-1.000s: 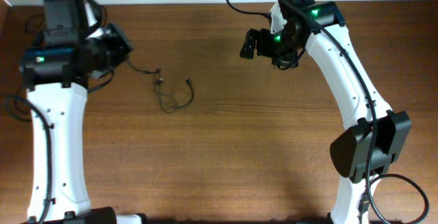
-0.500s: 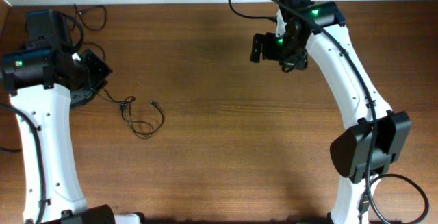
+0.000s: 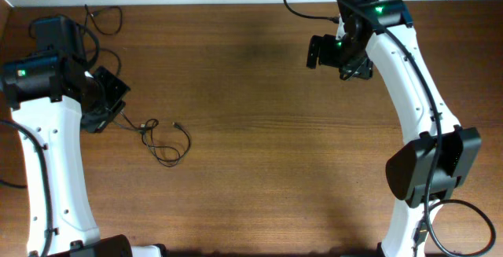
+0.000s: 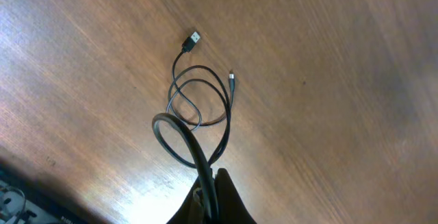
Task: Untangle cables
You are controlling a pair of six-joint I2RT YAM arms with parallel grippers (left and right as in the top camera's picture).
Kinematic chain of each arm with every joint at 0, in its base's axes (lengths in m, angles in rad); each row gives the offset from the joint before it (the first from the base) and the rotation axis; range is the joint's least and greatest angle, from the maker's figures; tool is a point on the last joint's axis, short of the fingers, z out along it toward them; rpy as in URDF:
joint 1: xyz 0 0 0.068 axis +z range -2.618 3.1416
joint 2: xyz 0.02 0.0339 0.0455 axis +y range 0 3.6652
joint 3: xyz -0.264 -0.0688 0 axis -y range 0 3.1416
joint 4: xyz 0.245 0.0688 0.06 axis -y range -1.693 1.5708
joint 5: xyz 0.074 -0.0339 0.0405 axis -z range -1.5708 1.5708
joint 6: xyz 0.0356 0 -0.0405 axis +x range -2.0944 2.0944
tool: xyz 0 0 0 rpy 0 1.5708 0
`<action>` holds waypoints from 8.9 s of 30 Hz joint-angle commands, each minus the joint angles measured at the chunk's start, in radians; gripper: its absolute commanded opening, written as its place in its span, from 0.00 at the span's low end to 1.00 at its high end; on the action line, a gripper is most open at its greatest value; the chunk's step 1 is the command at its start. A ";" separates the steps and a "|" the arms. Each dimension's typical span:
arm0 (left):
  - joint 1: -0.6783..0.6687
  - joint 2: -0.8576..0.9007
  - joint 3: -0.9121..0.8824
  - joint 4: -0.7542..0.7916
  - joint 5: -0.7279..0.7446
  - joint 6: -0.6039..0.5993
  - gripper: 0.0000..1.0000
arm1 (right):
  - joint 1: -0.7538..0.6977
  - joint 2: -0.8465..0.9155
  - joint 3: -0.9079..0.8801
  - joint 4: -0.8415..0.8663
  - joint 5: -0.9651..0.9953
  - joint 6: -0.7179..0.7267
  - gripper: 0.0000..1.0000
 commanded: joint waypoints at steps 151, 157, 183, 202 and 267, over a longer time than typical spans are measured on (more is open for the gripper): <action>0.003 -0.217 0.006 0.111 0.332 0.625 0.99 | -0.106 -0.394 -0.015 -0.380 0.133 -0.012 0.99; -0.058 -0.331 -0.010 0.049 0.323 0.669 0.99 | 0.080 -0.631 -0.063 -0.391 0.173 -0.049 0.99; -0.060 -0.339 -0.010 0.051 0.298 0.669 0.99 | 0.080 -1.048 -0.521 -0.369 0.172 -0.048 0.98; -0.060 -0.339 -0.010 0.051 0.298 0.669 0.99 | -0.093 -1.469 -1.083 0.183 0.088 -0.256 0.98; -0.060 -0.339 -0.010 0.051 0.298 0.669 0.99 | -0.089 -2.069 -1.797 0.932 0.106 -0.334 0.98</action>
